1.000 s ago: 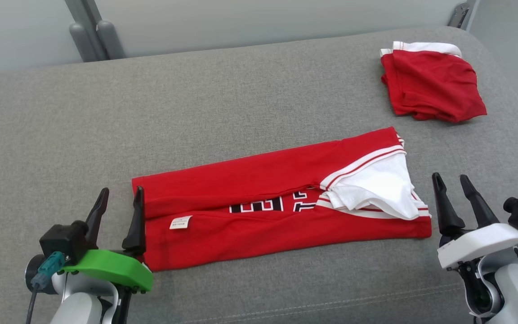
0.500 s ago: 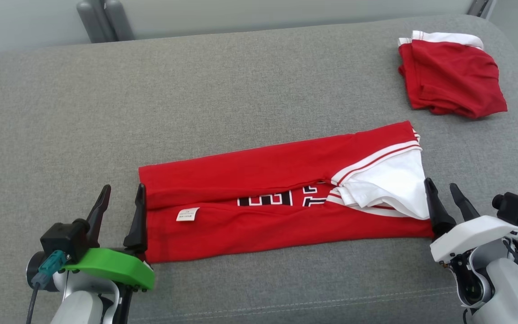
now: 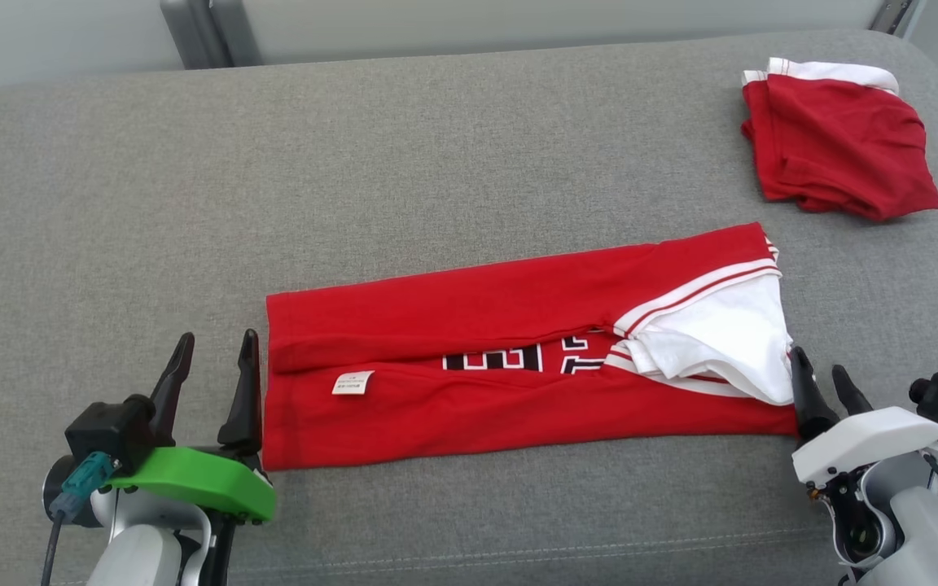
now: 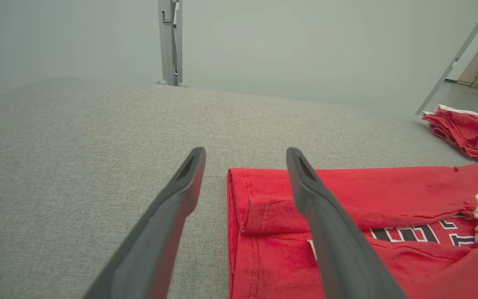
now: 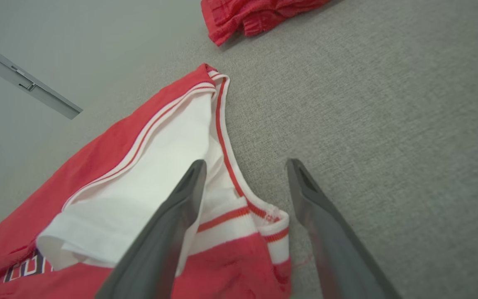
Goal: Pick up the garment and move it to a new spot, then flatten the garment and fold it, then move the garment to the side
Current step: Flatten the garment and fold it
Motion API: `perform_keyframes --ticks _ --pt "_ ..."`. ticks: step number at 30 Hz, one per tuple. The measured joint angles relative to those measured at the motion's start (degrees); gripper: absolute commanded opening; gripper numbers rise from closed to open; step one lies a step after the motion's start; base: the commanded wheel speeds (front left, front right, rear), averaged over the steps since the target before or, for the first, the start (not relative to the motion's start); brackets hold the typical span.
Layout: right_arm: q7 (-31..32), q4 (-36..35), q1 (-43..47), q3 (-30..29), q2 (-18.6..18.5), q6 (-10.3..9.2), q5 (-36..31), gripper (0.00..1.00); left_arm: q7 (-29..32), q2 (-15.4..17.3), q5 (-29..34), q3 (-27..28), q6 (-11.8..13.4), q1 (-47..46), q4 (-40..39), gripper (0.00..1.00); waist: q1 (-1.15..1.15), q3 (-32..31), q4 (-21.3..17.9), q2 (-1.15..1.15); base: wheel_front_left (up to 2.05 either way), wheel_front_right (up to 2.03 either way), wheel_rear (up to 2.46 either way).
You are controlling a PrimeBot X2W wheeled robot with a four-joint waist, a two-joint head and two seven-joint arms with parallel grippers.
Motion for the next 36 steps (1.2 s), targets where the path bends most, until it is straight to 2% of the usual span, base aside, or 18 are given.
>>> perform_keyframes --ticks 3,9,22,36 --pt "0.0 0.9 0.9 -0.5 0.9 -0.38 0.4 1.00 0.0 0.0 0.2 0.3 0.0 0.0 0.1 1.00 0.00 -0.1 -0.1 0.00 0.00 0.00 0.00" --pt "-0.1 2.2 1.1 -1.4 4.5 0.13 4.2 1.00 0.0 -0.1 0.3 0.9 -0.4 0.0 0.1 1.00 0.00 -0.2 -1.1 0.00 0.00 0.00 0.00" --pt "0.5 4.4 0.7 -2.7 5.5 1.68 10.4 1.00 0.0 -0.8 0.8 0.8 -1.3 0.0 0.4 1.00 0.00 -0.6 -1.1 0.00 0.00 0.00 0.00" --pt "3.1 5.4 -0.4 -0.5 5.0 2.18 12.7 1.00 0.0 -1.5 1.0 1.1 -1.8 0.1 0.9 1.00 0.00 -1.3 -0.4 0.00 0.00 0.00 0.00"
